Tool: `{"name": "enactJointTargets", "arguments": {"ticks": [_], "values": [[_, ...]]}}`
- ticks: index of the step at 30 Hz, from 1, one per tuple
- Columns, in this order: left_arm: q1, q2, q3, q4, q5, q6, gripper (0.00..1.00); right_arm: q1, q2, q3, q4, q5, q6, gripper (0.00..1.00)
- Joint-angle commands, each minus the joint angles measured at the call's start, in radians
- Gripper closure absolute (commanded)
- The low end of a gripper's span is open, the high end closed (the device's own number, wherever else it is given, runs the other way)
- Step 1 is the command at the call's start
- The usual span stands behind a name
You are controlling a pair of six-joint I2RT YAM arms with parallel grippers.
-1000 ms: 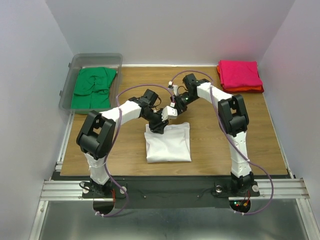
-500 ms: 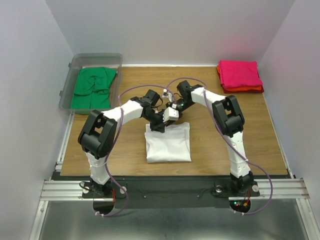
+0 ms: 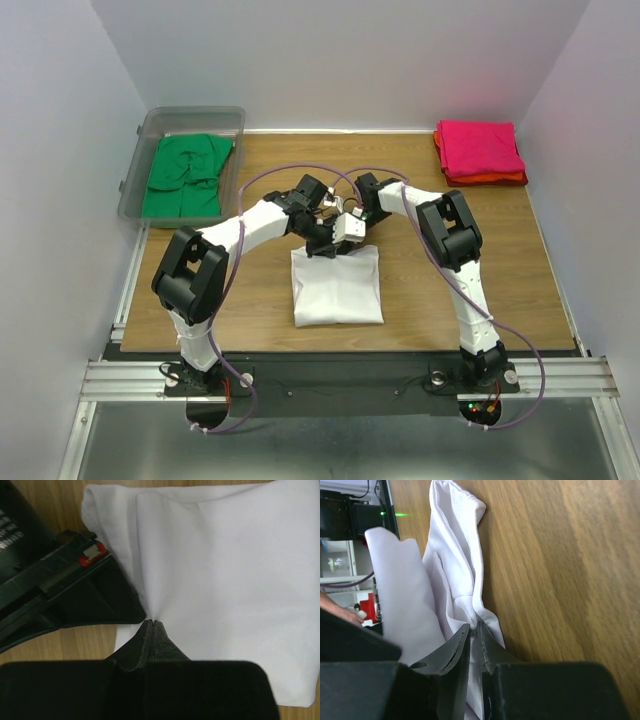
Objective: Fold and stack the t-shirts
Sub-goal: Fold the tshirt
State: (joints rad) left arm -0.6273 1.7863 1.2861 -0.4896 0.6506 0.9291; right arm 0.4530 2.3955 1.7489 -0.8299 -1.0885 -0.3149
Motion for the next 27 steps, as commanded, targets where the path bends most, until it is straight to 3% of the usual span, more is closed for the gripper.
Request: {"name": "enactJointTargets", "arguments": {"ticks": [1,10,17,24,27], "values": [[-0.003,-0.027,0.082,0.023,-0.014,0.031,1.0,0.012,0.01,-0.023,0.009,0.049,-0.044,0.83],[0.0,0.021,0.098,0.04,-0.063,0.085,1.0,0.012,0.005,-0.022,0.008,0.052,-0.049,0.83],[0.0,0.024,0.058,0.074,-0.08,0.093,1.0,0.01,-0.035,0.021,0.009,0.151,-0.05,0.81],[0.0,-0.004,0.056,0.06,-0.062,0.102,1.0,0.009,-0.108,0.127,0.011,0.266,-0.032,0.62],[0.0,-0.007,0.064,0.045,-0.058,0.102,1.0,0.003,-0.113,0.162,0.011,0.277,-0.023,0.62]]}}
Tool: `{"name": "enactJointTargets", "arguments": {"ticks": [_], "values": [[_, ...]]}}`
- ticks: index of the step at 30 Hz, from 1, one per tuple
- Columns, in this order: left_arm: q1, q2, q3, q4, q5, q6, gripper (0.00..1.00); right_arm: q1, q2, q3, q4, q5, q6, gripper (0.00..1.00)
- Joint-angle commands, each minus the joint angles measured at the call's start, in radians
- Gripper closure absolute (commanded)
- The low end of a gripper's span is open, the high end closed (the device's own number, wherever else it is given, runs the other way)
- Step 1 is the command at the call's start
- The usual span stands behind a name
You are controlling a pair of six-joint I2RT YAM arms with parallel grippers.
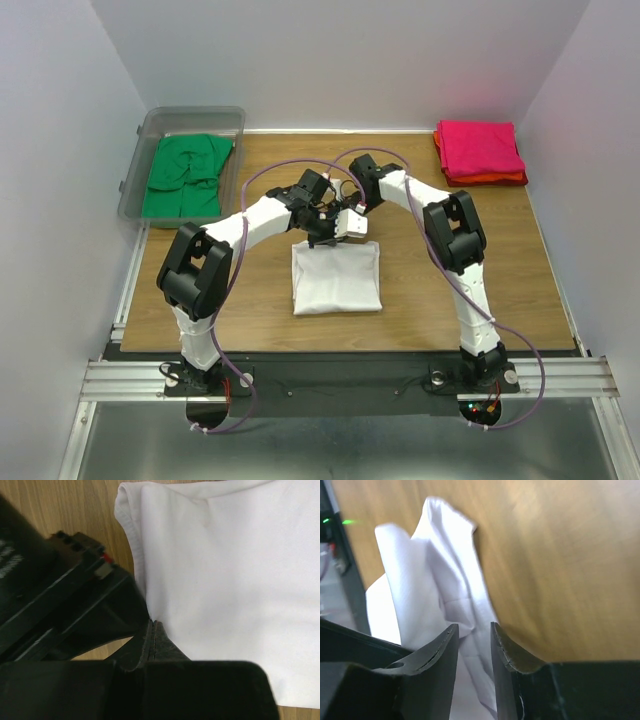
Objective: Fold and stack the t-shirts
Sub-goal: Fold the tshirt
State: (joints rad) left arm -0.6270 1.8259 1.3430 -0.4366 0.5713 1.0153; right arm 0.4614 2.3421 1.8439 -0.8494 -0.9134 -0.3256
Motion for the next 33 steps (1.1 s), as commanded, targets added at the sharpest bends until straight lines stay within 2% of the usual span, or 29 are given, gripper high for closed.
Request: {"name": "enactJointTargets", "arguments": {"ticks": [1,7,10,11,14,16,19,20,22,26,27,29,30,32,33], "values": [[0.0,-0.048,0.007,-0.008,0.021,0.019,1.0,-0.007,-0.056,0.077,0.029,0.105,-0.009,0.62],[0.009,-0.03,0.002,0.038,-0.017,0.017,1.0,-0.04,-0.072,0.089,0.029,0.105,0.017,0.61],[0.016,-0.004,0.022,0.041,-0.014,0.025,1.0,-0.084,-0.104,0.087,0.029,0.096,0.043,0.57],[0.019,0.003,0.027,0.044,-0.014,0.023,1.0,-0.099,-0.112,0.089,0.029,0.097,0.049,0.51],[0.033,0.051,0.048,0.055,-0.013,0.032,1.0,-0.191,-0.153,0.083,0.027,0.084,0.074,0.47],[0.049,0.081,0.07,0.055,-0.013,0.037,0.95,-0.223,-0.2,0.054,0.024,0.076,0.088,0.45],[0.072,0.133,0.093,0.065,-0.011,0.028,0.83,-0.26,-0.266,-0.007,0.021,0.071,0.089,0.45],[0.088,0.145,0.116,0.07,-0.014,0.02,0.76,-0.262,-0.312,-0.052,0.023,0.067,0.085,0.49],[0.117,0.164,0.168,0.079,-0.017,-0.01,0.7,-0.263,-0.354,-0.124,0.024,0.042,0.097,0.53],[0.164,0.113,0.232,0.052,0.059,-0.128,0.58,-0.259,-0.421,-0.227,0.036,-0.091,0.151,0.57],[0.17,0.067,0.229,0.035,0.079,-0.158,0.57,-0.26,-0.44,-0.244,0.042,-0.106,0.16,0.57],[0.181,0.011,0.174,0.038,0.114,-0.231,0.57,-0.253,-0.452,-0.279,0.07,-0.128,0.212,0.58],[0.19,-0.054,0.144,0.061,0.154,-0.33,0.57,-0.247,-0.457,-0.311,0.099,-0.162,0.232,0.58],[0.205,-0.121,0.012,0.11,0.22,-0.436,0.57,-0.234,-0.474,-0.348,0.169,-0.208,0.301,0.58],[0.211,-0.181,-0.04,0.183,0.279,-0.565,0.57,-0.218,-0.478,-0.391,0.199,-0.214,0.321,0.58]]}}
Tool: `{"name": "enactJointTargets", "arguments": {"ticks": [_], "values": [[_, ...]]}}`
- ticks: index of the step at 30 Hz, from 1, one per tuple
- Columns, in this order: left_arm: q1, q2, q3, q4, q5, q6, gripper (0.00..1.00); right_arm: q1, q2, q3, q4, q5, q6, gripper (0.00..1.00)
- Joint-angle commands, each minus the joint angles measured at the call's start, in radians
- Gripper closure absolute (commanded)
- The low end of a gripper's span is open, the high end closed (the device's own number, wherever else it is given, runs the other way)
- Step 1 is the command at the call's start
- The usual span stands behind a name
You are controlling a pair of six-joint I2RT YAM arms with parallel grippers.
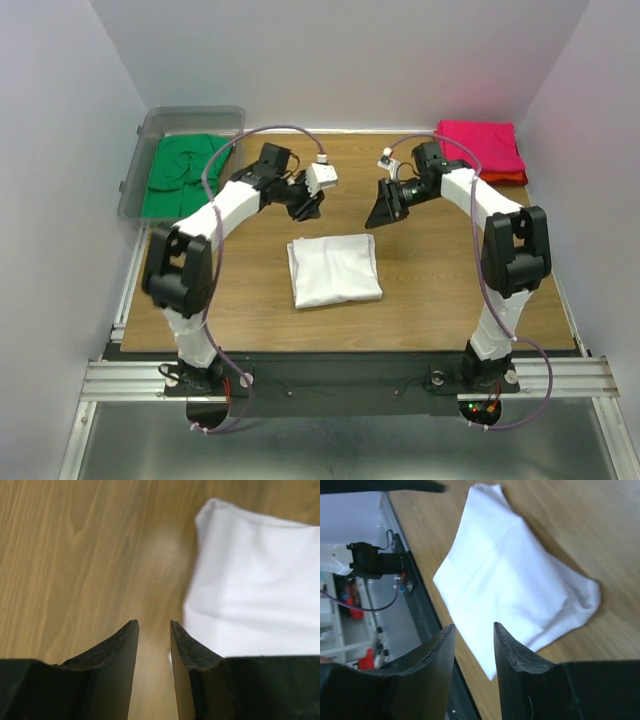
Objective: Fold and stack the t-shirts
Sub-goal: Fold the tshirt
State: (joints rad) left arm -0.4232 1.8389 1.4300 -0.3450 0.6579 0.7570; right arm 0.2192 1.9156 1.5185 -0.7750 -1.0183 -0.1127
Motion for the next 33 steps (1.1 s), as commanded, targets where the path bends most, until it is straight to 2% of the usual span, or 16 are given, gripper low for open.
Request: {"name": "enactJointTargets", "arguments": {"ticks": [1,2,3,4,5,10,14,18,24,26,28,31,33], "values": [[0.011,-0.22,-0.229,0.133,0.216,-0.361,0.58,0.034,-0.05,-0.079,0.147,-0.109,0.143,0.58],[0.009,-0.257,-0.279,0.176,0.254,-0.472,0.58,0.054,-0.044,-0.093,0.181,-0.106,0.154,0.59],[0.011,-0.265,-0.361,0.266,0.267,-0.519,0.59,0.057,-0.021,-0.11,0.198,-0.106,0.175,0.59],[0.011,-0.267,-0.362,0.305,0.273,-0.568,0.59,0.058,-0.021,-0.118,0.213,-0.106,0.176,0.59],[0.014,-0.262,-0.415,0.332,0.27,-0.597,0.59,0.055,0.008,-0.119,0.23,-0.1,0.195,0.6],[0.095,-0.129,-0.477,0.44,0.252,-0.706,0.63,0.052,0.089,-0.106,0.293,0.022,0.209,0.62],[0.17,0.009,-0.398,0.44,0.232,-0.748,0.64,0.039,0.177,-0.093,0.336,0.13,0.238,0.63],[0.181,0.133,-0.295,0.411,0.192,-0.752,0.66,0.017,0.281,-0.017,0.356,0.251,0.251,0.65],[0.189,0.177,-0.152,0.374,0.175,-0.742,0.67,-0.029,0.318,0.129,0.353,0.349,0.245,0.66],[0.192,0.152,-0.129,0.37,0.189,-0.728,0.67,-0.035,0.283,0.178,0.35,0.351,0.24,0.66],[0.192,0.097,-0.12,0.367,0.197,-0.714,0.67,-0.038,0.237,0.183,0.347,0.281,0.248,0.62],[0.193,0.036,-0.103,0.356,0.216,-0.728,0.67,-0.031,0.117,0.114,0.355,0.15,0.286,0.57],[0.186,-0.002,-0.127,0.394,0.274,-0.81,0.66,-0.014,0.054,0.045,0.358,0.077,0.301,0.56]]}}
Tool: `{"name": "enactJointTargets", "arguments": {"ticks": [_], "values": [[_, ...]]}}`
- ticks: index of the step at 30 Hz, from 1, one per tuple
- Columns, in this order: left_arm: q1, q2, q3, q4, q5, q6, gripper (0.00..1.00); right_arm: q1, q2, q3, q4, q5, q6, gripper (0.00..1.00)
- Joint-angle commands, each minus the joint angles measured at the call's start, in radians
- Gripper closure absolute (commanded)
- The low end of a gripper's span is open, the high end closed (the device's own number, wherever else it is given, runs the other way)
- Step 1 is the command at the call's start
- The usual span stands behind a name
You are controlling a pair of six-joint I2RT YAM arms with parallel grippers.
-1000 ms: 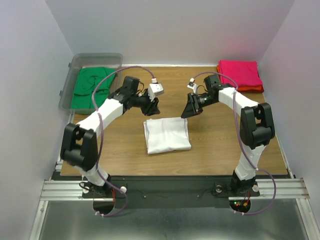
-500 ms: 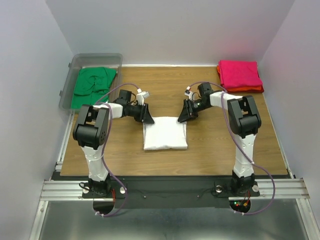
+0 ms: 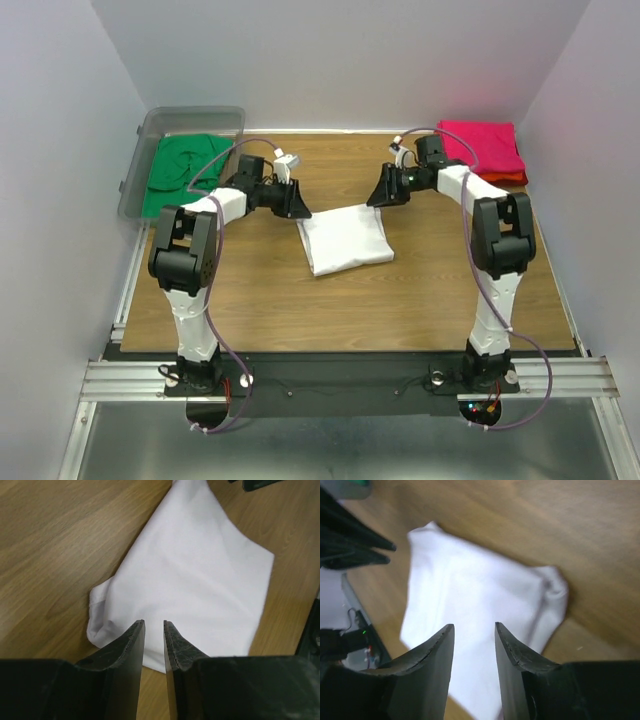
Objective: Fold and stack the t-shirts
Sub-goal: Fold the tshirt
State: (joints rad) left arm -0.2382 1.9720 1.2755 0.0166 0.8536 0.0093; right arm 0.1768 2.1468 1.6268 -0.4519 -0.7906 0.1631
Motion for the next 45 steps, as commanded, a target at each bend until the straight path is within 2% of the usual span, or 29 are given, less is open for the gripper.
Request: {"name": "enactJointTargets", "arguments": {"ticks": [1,2,6,12,17,21,24,29,32,36,40,45], "values": [[-0.009,-0.148,0.006,0.057,0.1,-0.092,0.66,0.036,-0.194,-0.085,0.035,-0.165,0.03,0.56],[-0.022,-0.159,-0.045,0.084,0.114,-0.159,0.66,0.041,-0.205,-0.109,0.035,-0.177,0.033,0.56],[-0.11,-0.157,-0.143,0.212,0.156,-0.253,0.66,0.065,-0.196,-0.212,0.036,-0.248,0.036,0.57],[-0.136,-0.07,-0.203,0.221,0.145,-0.272,0.66,0.067,-0.108,-0.292,0.045,-0.263,0.017,0.61],[-0.092,0.048,-0.191,0.114,0.085,-0.162,0.68,0.053,-0.074,-0.341,0.048,-0.182,-0.039,0.62],[-0.038,0.102,-0.069,0.007,0.019,-0.063,0.7,0.04,-0.05,-0.291,0.047,-0.115,-0.082,0.64],[-0.03,0.064,0.002,-0.052,0.051,0.019,0.7,0.038,-0.088,-0.251,0.044,-0.183,-0.056,0.64],[-0.058,-0.088,-0.03,-0.072,0.179,0.05,0.68,0.044,-0.266,-0.277,0.055,-0.298,0.022,0.64],[-0.116,-0.163,-0.093,-0.021,0.238,-0.006,0.67,0.053,-0.292,-0.309,0.081,-0.328,0.084,0.64],[-0.171,-0.164,-0.126,0.098,0.269,-0.135,0.67,0.105,-0.245,-0.338,0.12,-0.349,0.136,0.64],[-0.176,-0.066,-0.163,0.167,0.239,-0.193,0.67,0.144,-0.155,-0.37,0.163,-0.329,0.147,0.64],[-0.13,0.068,-0.208,0.195,0.2,-0.226,0.67,0.127,-0.016,-0.407,0.171,-0.268,0.109,0.67]]}}
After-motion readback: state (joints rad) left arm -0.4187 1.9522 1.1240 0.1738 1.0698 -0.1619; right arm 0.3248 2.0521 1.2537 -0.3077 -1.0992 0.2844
